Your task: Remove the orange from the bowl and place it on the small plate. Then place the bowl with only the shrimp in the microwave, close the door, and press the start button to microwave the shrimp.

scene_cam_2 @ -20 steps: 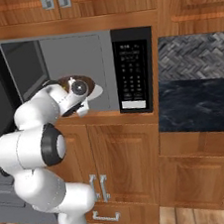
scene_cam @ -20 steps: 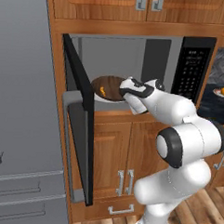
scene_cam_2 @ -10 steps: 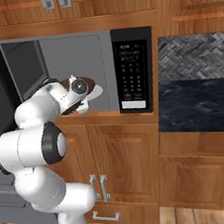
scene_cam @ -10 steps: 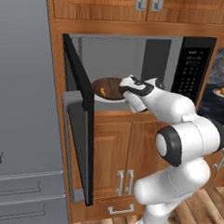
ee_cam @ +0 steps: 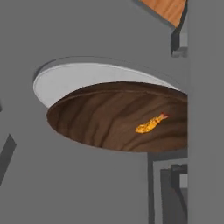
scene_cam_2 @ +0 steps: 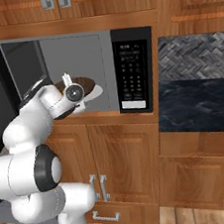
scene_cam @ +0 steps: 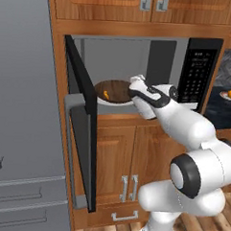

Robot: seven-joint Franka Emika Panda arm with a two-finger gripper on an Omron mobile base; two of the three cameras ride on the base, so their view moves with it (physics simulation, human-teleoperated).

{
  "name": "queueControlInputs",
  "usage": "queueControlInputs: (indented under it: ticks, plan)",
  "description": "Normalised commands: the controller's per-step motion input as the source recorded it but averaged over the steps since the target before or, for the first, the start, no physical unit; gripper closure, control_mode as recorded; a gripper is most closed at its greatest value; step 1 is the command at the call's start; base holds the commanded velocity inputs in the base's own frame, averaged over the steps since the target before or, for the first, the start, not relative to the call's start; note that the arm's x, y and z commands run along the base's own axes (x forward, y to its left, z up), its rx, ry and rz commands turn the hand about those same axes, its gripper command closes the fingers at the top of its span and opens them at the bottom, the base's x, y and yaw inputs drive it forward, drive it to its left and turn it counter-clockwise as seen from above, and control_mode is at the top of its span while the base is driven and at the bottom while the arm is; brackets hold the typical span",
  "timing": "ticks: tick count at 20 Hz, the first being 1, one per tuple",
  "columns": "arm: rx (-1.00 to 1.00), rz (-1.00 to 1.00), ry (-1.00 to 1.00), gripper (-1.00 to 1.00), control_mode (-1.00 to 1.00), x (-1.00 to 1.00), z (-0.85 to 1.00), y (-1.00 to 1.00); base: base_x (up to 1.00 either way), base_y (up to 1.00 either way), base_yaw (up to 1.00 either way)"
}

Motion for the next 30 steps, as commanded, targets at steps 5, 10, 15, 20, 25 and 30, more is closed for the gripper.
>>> queueControlInputs:
  ticks: [5,10,15,20,25,30]
  plan:
    - [-0.08,0.00,-0.02,-1.00,-1.00,-0.67,-0.16,0.00,0.00,0.00,0.00]
    - [-0.29,0.00,0.01,-1.00,-1.00,-0.44,-0.13,-0.06,0.00,0.00,0.00]
    - [-0.31,0.00,-0.09,-1.00,-1.00,-0.98,0.23,-0.19,0.00,0.00,0.00]
    - [-0.29,0.01,-0.12,-1.00,-1.00,-1.00,0.30,-0.03,0.00,0.00,0.00]
    - [-0.32,0.01,-0.17,-1.00,-1.00,-1.00,0.19,0.00,0.00,0.00,0.00]
    - [-0.33,0.00,-0.10,-1.00,-1.00,-1.00,0.02,0.02,0.00,0.00,0.00]
